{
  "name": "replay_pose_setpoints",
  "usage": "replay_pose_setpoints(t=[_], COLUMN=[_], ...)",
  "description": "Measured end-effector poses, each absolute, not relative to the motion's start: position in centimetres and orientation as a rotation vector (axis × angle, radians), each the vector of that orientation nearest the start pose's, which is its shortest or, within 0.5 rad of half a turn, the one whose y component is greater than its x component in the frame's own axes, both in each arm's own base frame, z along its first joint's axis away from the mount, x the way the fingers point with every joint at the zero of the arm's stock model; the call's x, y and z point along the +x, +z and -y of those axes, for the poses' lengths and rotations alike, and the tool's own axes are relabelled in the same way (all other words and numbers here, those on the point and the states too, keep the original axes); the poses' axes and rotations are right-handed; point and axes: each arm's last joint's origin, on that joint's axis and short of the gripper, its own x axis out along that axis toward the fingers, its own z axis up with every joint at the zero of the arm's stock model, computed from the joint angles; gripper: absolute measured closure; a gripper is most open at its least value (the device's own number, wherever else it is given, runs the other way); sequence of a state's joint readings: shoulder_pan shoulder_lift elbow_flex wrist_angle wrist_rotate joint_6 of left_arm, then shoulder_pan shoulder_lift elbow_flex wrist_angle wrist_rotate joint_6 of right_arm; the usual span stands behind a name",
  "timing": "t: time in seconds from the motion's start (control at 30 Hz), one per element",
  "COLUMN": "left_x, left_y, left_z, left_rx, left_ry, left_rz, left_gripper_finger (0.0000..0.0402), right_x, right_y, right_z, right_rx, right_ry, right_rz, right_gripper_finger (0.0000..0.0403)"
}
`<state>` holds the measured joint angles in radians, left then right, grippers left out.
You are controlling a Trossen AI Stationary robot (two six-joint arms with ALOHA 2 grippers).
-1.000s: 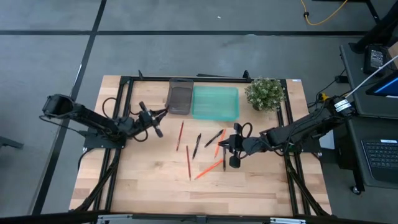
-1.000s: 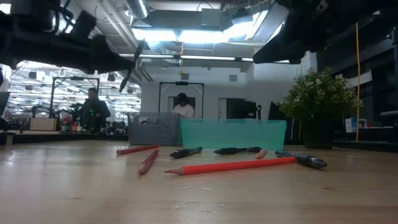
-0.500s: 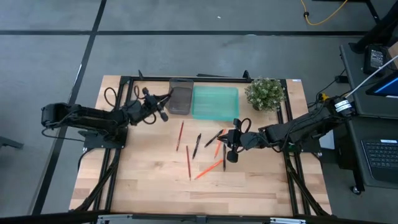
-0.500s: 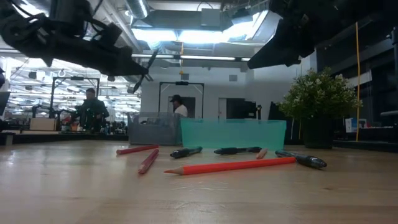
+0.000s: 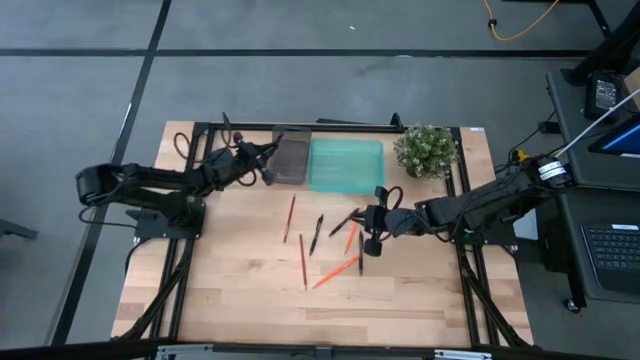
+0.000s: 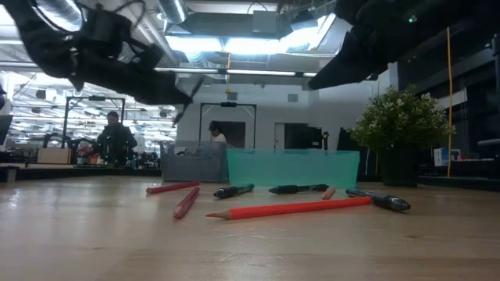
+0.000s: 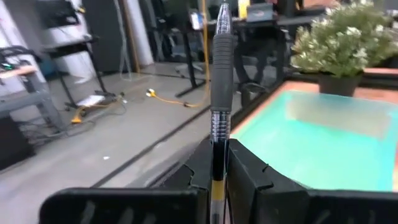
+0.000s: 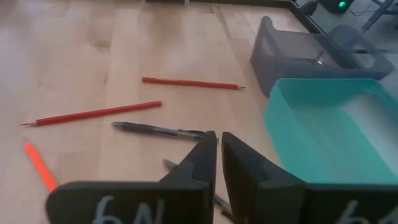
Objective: Sort pens & pencils
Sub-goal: Put the black pen into the black bin
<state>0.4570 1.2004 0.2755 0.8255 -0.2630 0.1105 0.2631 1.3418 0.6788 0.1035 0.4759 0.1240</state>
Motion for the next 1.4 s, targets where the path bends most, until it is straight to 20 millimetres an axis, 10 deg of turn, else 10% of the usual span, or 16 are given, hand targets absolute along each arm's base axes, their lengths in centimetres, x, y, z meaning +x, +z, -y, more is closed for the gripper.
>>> replay_pose_setpoints(t=[0.4,1.4], left_x=[23.7,25.7], left_y=[20.0,18.2], left_z=[-14.3,-17.5], left_rx=[0.004,-0.395], left_ry=[0.62,0.591], left_rz=[-0.52,-0.944], left_gripper_finger=[0.0381,0.0381], right_x=[26.7,26.9], right_y=[20.5,20.4], right_z=[-3.8,-1.9], right_rx=[-0.057,-0.163], right_ry=[-0.215,-0.216], right_rz=[-0.545,-0.578], right_gripper_finger=[0.0374,0.0374])
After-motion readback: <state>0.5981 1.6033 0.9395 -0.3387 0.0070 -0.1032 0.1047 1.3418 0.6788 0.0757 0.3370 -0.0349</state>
